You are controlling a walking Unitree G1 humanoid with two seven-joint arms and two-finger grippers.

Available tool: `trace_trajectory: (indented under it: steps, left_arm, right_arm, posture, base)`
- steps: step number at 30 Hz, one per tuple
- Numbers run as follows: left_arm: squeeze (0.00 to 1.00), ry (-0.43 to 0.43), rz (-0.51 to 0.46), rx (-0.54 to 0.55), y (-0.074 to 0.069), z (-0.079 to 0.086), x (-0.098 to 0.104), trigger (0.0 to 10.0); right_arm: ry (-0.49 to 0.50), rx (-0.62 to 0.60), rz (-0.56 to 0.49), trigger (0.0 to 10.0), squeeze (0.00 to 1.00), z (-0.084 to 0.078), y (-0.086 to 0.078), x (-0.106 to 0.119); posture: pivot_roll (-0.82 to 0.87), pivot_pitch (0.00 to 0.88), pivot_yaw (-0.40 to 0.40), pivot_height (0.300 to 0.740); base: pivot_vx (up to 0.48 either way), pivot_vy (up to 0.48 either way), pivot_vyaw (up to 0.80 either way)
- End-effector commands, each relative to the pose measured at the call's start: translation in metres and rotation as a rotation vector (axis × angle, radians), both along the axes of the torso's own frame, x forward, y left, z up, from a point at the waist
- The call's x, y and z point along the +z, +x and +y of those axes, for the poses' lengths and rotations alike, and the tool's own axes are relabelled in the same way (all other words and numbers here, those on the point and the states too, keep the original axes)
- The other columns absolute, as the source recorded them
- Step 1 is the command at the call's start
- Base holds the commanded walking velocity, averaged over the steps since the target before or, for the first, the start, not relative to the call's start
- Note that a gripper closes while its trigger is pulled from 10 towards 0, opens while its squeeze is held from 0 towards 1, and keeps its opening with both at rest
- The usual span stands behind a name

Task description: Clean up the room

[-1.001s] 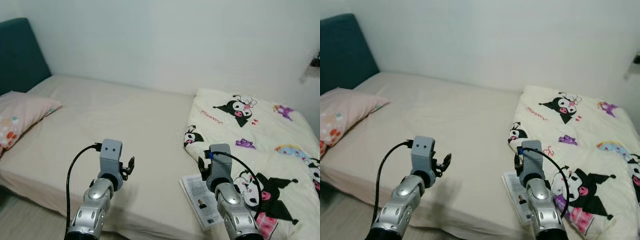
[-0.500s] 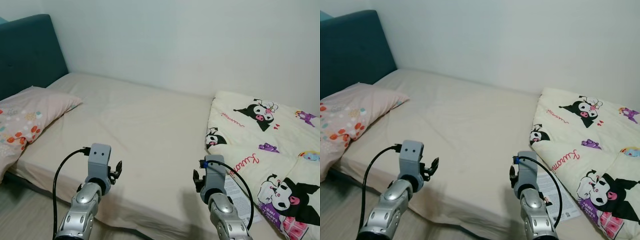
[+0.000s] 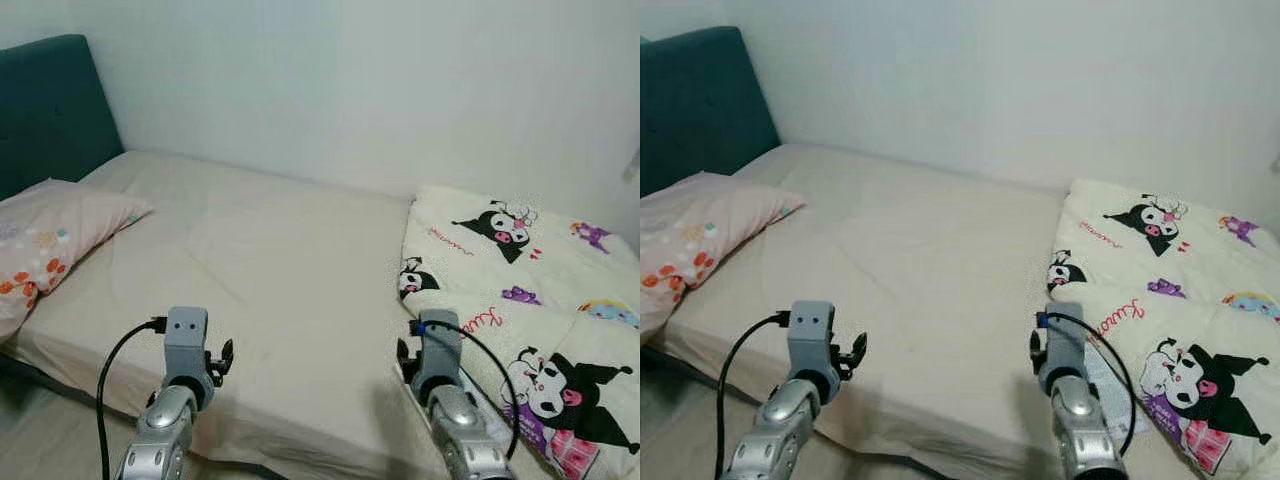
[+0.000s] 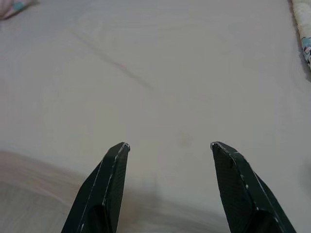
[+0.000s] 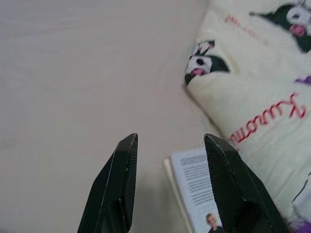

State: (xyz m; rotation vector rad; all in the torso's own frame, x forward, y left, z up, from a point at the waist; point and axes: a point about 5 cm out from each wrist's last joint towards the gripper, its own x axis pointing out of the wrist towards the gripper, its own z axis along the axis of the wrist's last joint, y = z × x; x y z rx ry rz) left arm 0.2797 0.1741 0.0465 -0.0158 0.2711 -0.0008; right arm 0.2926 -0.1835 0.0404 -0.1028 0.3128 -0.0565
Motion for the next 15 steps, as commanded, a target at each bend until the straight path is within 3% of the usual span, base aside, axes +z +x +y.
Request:
trace_trajectory:
  steps: [1,8,15]
  left_arm:
    - [0.00,-0.010,0.017,-0.008,-0.005,-0.005,-0.007,10.0]
    - [0.00,0.003,-0.016,-0.075,-0.004,-0.021,-0.003,10.0]
    - [0.00,-0.005,-0.016,-0.088,-0.006,-0.021,-0.002,10.0]
  right_arm:
    - [-0.001,0.014,0.006,10.0,0.00,0.000,-0.002,-0.002]
    - [-0.060,0.033,0.014,10.0,0.00,-0.016,-0.007,-0.001]
    - [-0.052,0.004,0.017,10.0,0.00,-0.025,-0.009,-0.002]
  posture:
    - [0.00,0.000,-0.050,0.664]
    - [0.00,0.039,-0.044,0.634]
    - [-0.01,0.054,-0.030,0.624]
  base:
    - [0.000,0.000,0.00]
    - [0.000,0.000,0.00]
    - [0.000,0.000,0.00]
